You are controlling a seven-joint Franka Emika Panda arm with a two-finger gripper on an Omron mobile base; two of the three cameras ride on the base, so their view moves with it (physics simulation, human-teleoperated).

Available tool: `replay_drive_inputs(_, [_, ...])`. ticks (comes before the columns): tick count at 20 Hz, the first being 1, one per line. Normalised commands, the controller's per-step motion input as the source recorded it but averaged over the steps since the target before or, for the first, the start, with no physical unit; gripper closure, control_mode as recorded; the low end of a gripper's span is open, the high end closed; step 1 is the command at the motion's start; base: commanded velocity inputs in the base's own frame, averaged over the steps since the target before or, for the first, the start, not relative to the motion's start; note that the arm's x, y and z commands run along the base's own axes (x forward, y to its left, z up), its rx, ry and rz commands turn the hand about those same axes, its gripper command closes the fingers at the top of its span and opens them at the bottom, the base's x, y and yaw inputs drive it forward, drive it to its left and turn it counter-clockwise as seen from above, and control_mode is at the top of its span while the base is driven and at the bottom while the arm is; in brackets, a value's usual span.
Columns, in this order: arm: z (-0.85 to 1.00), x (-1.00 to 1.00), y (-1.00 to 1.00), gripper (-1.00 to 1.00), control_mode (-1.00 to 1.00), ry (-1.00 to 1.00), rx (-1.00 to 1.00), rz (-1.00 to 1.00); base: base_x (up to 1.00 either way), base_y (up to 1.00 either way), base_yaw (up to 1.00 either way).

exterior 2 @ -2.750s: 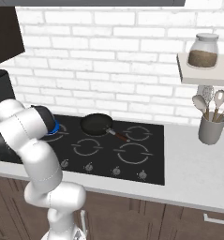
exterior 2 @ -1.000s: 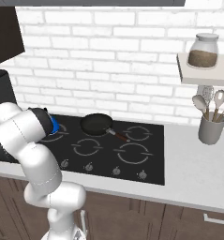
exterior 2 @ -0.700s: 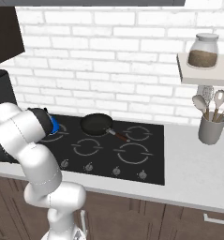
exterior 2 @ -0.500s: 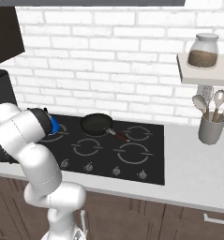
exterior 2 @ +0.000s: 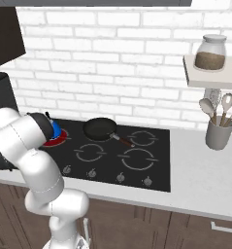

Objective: Pick the kettle from the counter and place it on a stove burner. Then turn the burner on.

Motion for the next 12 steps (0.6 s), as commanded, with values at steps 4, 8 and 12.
replay_drive_inputs(4, [0.00, -0.10, 0.00, 1.00, -1.00, 0.00, -0.05, 0.22, 0.00, 0.00, 0.00])
replay_drive_inputs(8, [0.00, -0.08, 0.00, 1.00, -1.00, 0.00, -0.05, 0.24, 0.00, 0.00, 0.00])
replay_drive_inputs(12, [0.05, -0.09, 0.03, 1.00, -1.00, -0.03, -0.02, 0.03, 0.00, 0.00, 0.00])
